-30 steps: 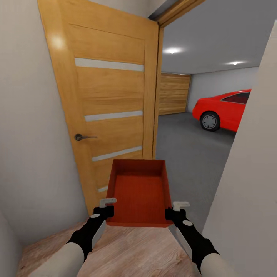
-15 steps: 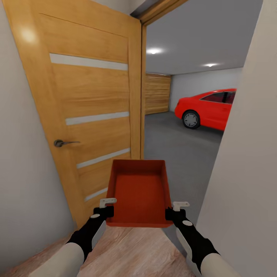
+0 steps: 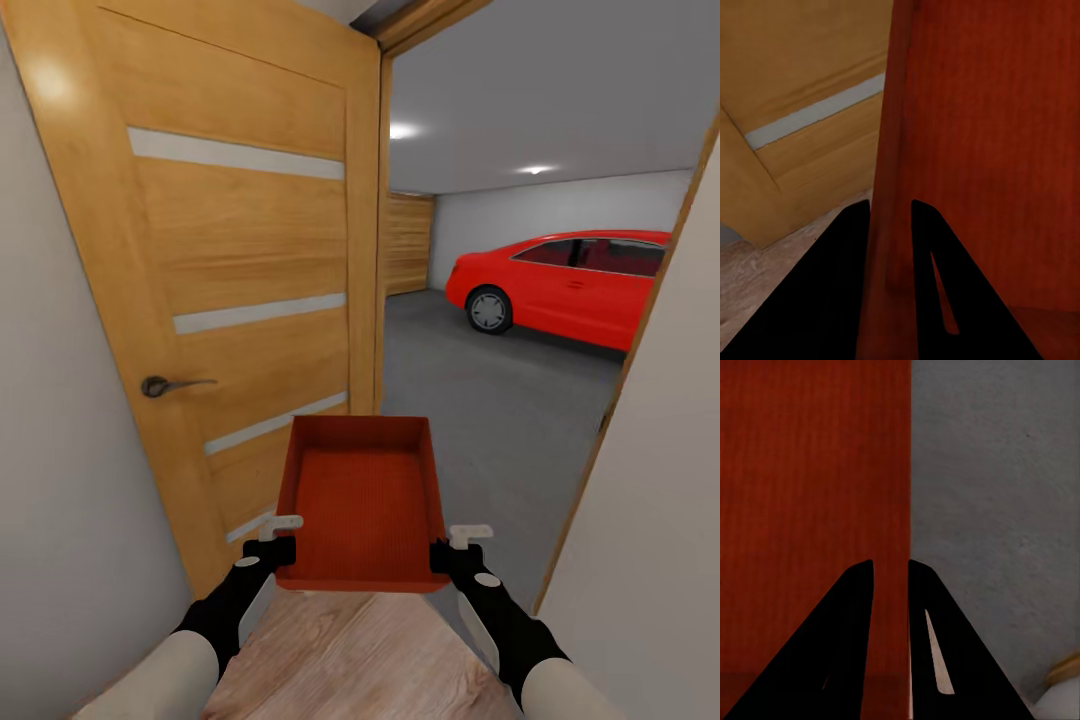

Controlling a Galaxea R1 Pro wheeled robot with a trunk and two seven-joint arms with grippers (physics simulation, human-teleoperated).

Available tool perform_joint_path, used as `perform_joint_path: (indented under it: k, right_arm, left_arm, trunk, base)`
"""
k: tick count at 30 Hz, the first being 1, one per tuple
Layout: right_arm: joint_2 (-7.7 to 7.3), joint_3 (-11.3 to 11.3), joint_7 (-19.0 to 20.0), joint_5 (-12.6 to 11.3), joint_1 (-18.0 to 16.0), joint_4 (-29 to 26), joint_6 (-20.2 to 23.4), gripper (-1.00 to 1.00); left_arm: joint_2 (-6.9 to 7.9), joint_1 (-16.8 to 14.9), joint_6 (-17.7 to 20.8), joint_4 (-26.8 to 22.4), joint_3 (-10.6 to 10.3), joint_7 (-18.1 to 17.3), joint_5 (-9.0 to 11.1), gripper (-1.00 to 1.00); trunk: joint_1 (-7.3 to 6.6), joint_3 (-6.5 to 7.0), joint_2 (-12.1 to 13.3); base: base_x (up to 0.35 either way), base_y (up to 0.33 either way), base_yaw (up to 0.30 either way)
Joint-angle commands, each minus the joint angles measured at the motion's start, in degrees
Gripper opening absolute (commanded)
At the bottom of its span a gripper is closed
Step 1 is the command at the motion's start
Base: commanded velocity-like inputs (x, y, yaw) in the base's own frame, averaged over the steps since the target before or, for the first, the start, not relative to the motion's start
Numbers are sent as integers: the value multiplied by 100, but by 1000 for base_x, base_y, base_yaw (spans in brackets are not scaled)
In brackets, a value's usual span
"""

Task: Move the two storage containers from the living room to the garage. In the garage, place one container on the floor and stack the other container on top of it (either order is fine).

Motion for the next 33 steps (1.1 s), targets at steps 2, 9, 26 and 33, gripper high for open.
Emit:
perform_joint_path:
  k: [2, 9, 26, 33]
  right_arm:
    - [-5, -102, -52, -31, -7, -31, -62, -100]
    - [1, -102, -66, -33, -7, -30, -62, -100]
    - [1, -101, -67, -31, -7, -31, -62, -100]
    - [2, -102, -67, -31, -7, -31, -62, -100]
  left_arm:
    - [10, 0, 33, -2, 184, 73, 77, -100]
    - [10, 0, 25, -6, 178, 74, 75, -100]
    - [10, 0, 23, -22, 175, 74, 75, -100]
    - [10, 0, 24, -19, 173, 74, 75, -100]
  trunk:
    - [2, -7, -5]
    - [2, -7, -5]
    - [2, -7, -5]
    - [2, -7, -5]
  base:
    - [152, 294, 0]
    - [160, 250, -117]
    - [31, 30, -281]
    - [11, 1, -240]
